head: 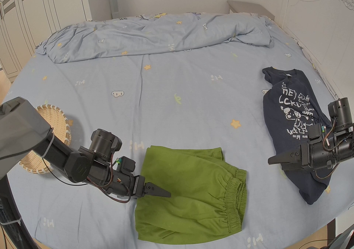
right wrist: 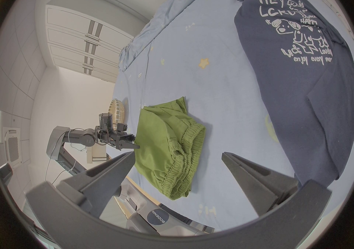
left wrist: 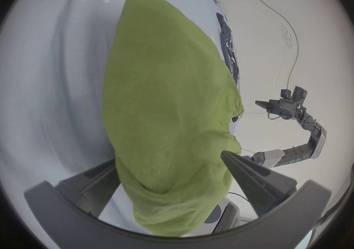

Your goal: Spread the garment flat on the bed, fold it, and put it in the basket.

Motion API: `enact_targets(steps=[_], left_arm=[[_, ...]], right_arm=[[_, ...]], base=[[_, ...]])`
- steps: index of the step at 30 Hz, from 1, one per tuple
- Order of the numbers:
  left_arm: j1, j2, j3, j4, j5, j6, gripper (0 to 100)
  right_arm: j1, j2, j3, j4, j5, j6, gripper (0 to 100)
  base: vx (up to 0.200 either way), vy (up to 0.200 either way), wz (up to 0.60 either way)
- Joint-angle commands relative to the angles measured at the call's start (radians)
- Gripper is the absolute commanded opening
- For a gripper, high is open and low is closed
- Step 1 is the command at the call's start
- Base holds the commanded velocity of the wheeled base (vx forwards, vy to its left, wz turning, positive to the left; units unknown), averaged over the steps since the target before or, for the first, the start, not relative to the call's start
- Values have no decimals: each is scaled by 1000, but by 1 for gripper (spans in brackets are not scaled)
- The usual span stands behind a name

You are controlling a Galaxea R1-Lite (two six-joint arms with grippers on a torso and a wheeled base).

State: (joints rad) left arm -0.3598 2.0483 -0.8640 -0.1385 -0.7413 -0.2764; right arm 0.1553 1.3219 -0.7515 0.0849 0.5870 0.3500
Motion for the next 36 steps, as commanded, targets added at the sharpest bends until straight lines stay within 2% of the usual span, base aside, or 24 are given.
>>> enact_targets(steps=[1, 6, 19, 20, 25, 34, 36], left_arm=[[-19, 12, -1, -27, 2, -49, 100], [-62, 13, 3, -76, 2, -107, 100], [-88, 36, -1, -138, -3, -133, 100], [-88, 36, -1, -138, -3, -135, 0], [-108, 21, -3, -158, 2, -193, 0], [-99, -106, 49, -142, 2, -207, 0], [-79, -197, 22, -29, 2, -242, 0]], right_arm=[[-2, -1, 0, -1, 0, 1, 100], [-5, -4, 0, -1, 0, 1, 100], [-7, -1, 1, 1, 0, 0, 100], [-7, 0, 1, 1, 0, 0, 100], [-7, 2, 1, -1, 0, 0, 100], [-8, -1, 0, 1, -1, 4, 100], [-8, -4, -2, 1, -1, 4, 100]], base=[[0, 0, 0], [0, 0, 0], [0, 0, 0], [0, 0, 0], [0, 0, 0], [0, 0, 0], [0, 0, 0]])
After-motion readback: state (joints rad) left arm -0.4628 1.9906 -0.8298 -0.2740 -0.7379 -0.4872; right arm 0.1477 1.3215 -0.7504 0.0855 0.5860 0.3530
